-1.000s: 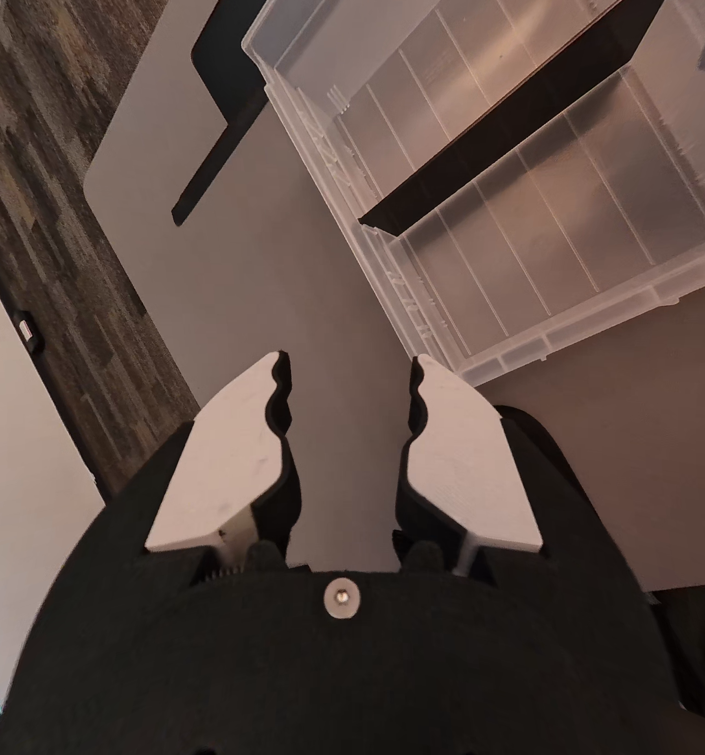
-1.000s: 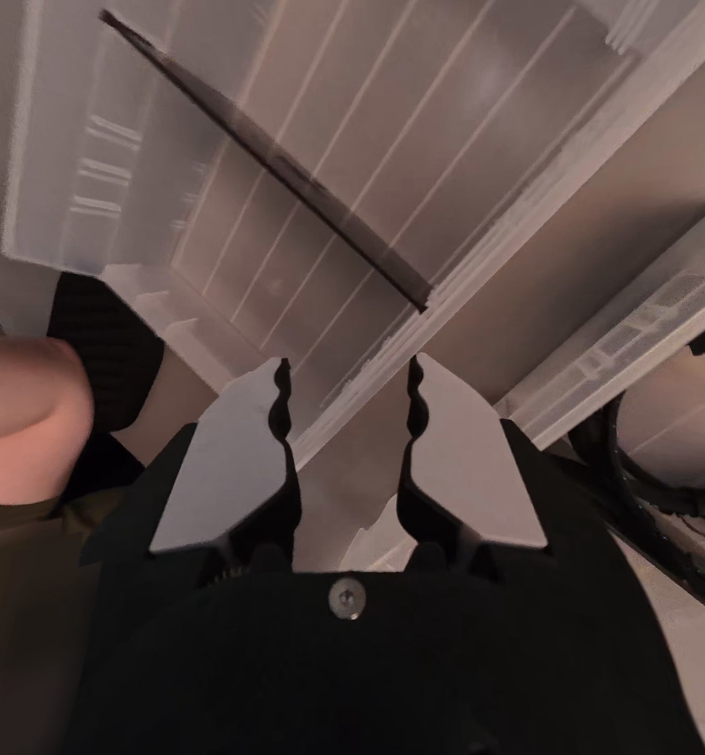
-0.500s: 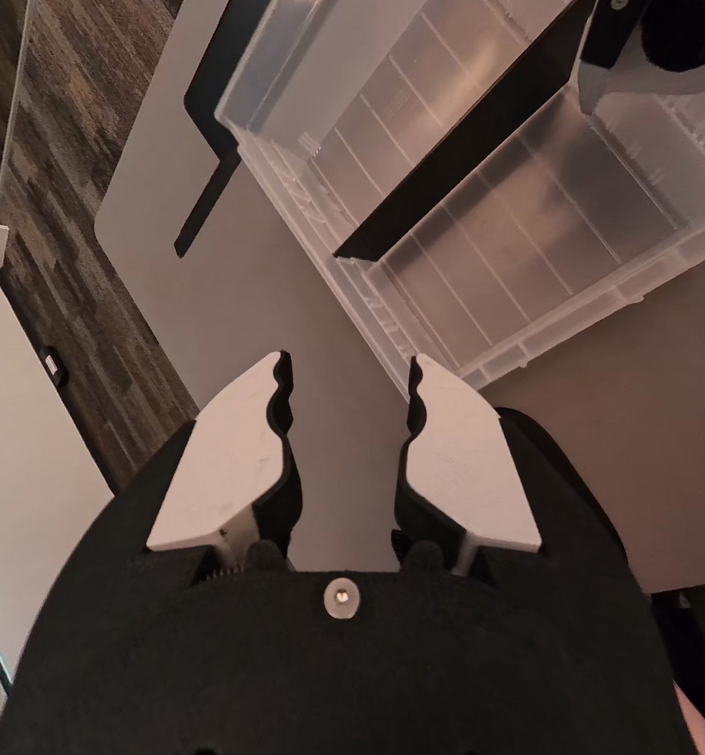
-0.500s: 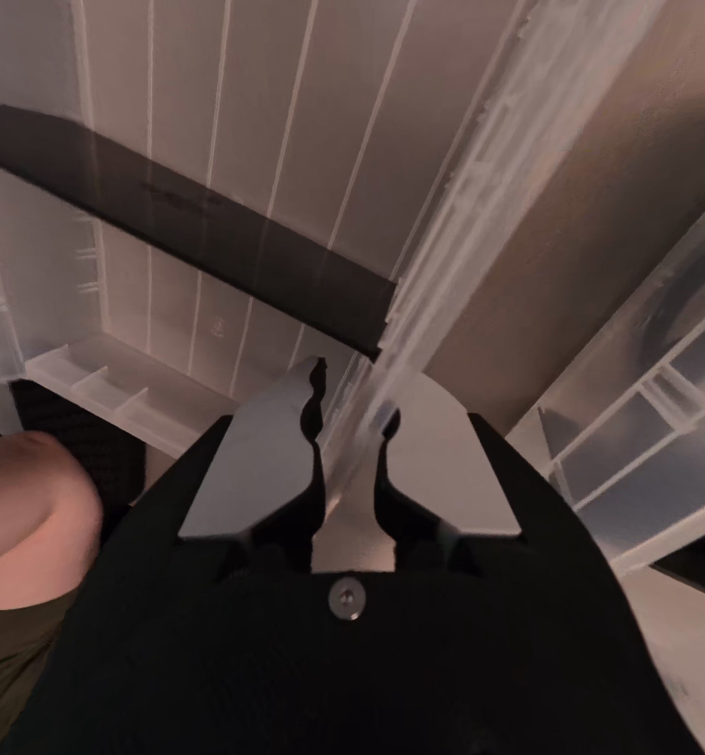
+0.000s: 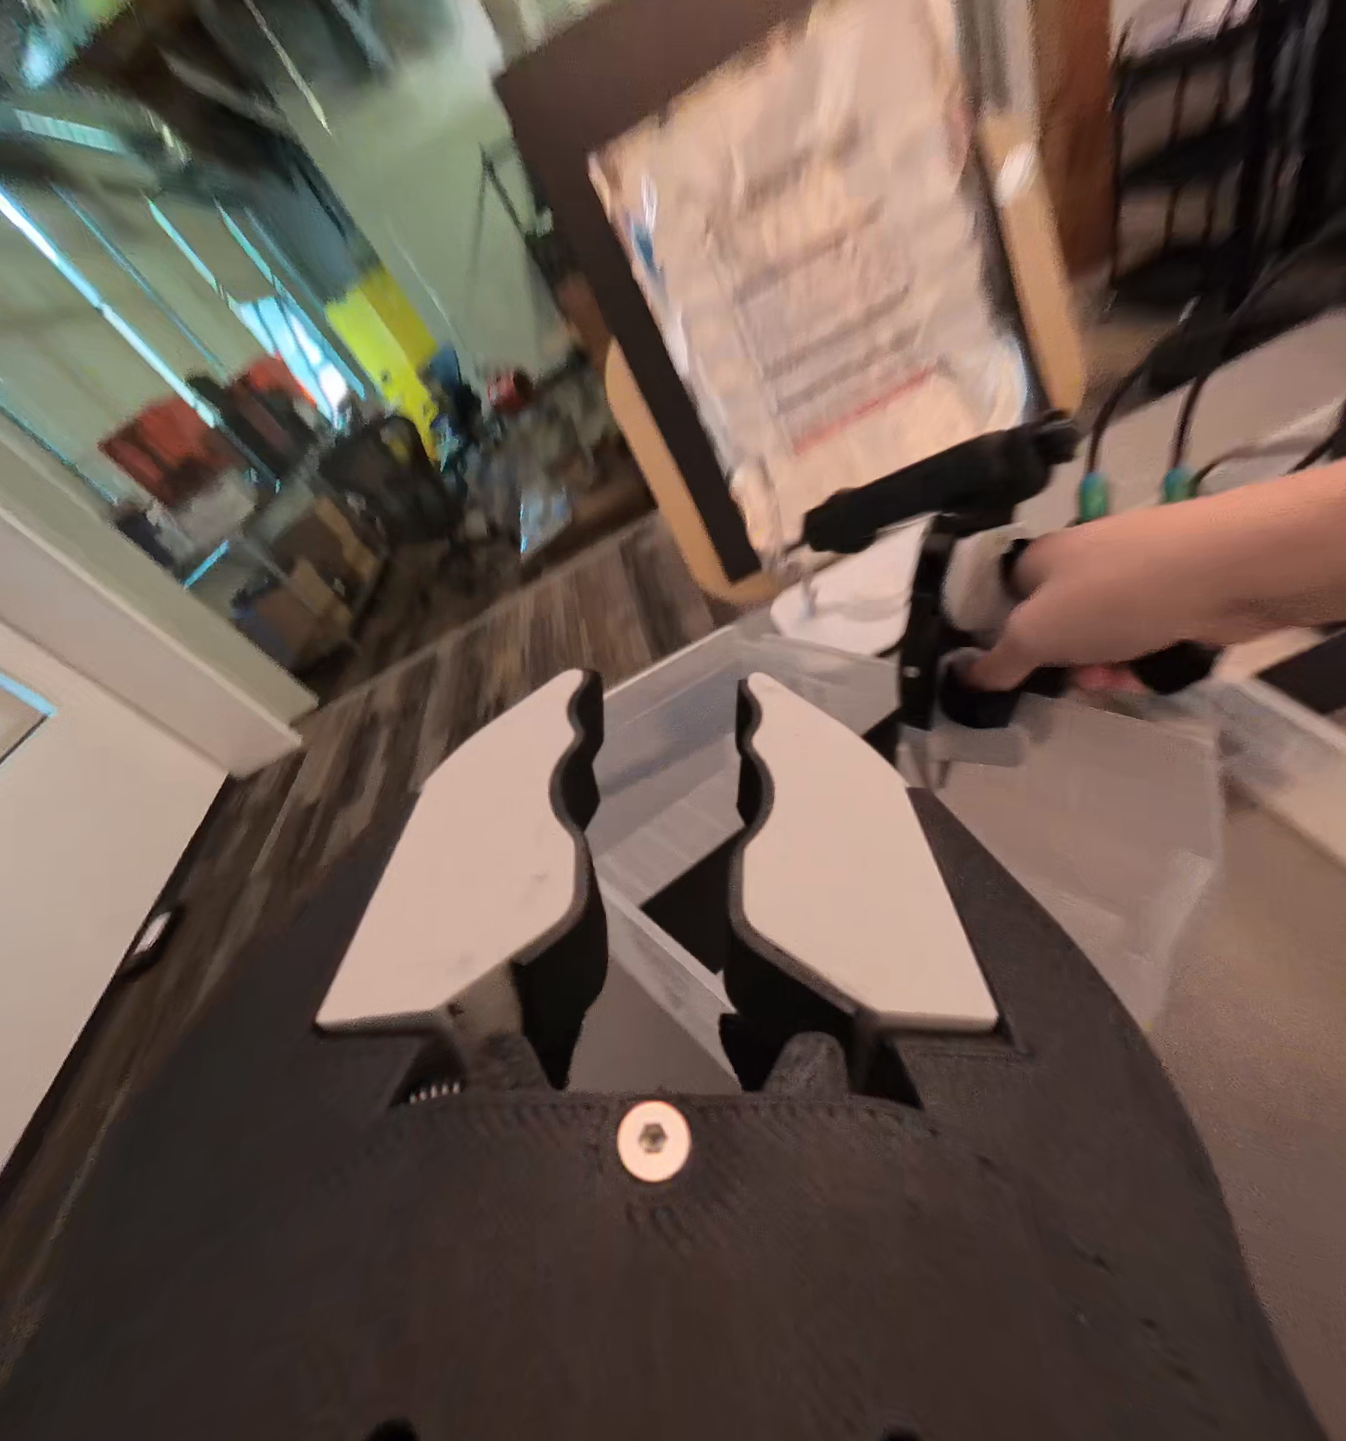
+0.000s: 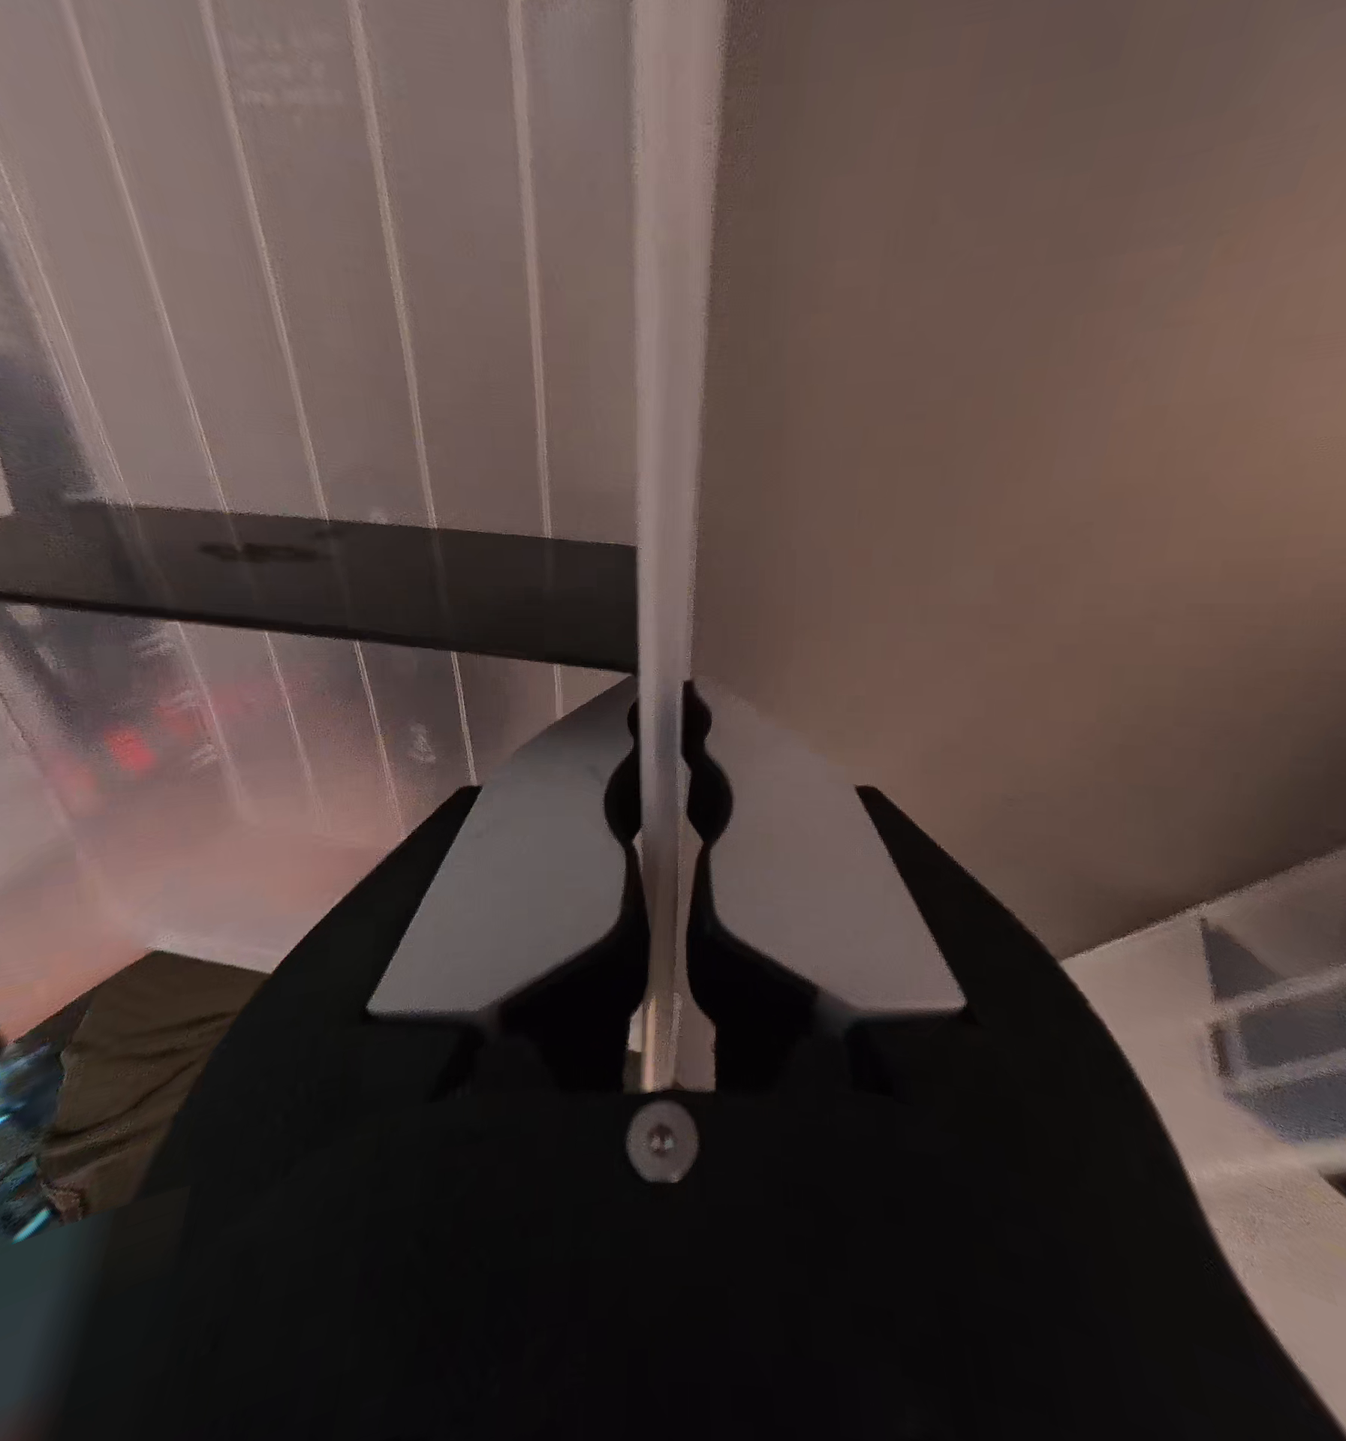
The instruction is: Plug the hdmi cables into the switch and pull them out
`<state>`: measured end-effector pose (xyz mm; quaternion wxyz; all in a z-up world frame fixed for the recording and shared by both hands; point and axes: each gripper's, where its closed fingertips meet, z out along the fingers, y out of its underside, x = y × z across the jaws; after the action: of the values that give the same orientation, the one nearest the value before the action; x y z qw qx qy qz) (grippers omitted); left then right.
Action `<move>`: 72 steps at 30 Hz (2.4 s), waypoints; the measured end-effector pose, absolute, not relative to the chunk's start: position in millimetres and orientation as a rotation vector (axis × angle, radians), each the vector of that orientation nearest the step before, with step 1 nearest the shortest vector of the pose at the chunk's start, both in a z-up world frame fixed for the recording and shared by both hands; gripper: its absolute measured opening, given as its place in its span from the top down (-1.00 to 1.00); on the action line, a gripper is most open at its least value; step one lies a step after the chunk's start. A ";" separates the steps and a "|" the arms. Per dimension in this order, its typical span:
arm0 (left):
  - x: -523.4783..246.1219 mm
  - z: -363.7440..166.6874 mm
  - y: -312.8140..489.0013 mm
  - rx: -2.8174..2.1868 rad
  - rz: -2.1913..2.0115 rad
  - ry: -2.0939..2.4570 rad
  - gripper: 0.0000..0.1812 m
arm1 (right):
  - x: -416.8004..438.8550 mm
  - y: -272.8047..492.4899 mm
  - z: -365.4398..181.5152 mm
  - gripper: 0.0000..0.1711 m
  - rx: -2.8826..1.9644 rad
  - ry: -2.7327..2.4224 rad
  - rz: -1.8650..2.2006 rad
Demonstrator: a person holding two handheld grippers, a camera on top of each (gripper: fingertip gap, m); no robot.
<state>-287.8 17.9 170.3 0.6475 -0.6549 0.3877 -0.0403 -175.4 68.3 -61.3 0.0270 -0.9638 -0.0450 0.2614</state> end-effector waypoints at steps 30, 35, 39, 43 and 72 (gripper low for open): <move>-25.7 -98.7 -44.1 -2.213 -0.917 1.729 0.00 | 356.8 -206.3 19.9 0.93 -2.492 1.221 0.142; -25.7 -104.9 -57.8 -2.310 -1.024 1.804 0.07 | 363.2 -224.1 -36.3 0.92 -2.581 1.246 0.148; -44.5 -102.4 -50.6 -2.358 -1.100 1.932 0.45 | 363.4 -234.2 -60.3 0.93 -2.679 1.253 0.102; -72.9 -96.5 -14.7 -2.371 -0.944 1.936 0.69 | 360.6 -236.9 -72.9 0.93 -2.745 1.240 0.051; -419.3 -85.0 176.4 -2.811 -0.786 0.592 0.86 | 259.0 -206.2 -140.6 0.91 -2.948 0.734 0.247</move>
<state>-419.3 176.4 -85.0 0.0818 -0.9407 0.1980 -0.2630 259.0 -206.2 -140.6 0.0470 -0.9661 0.2404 0.0809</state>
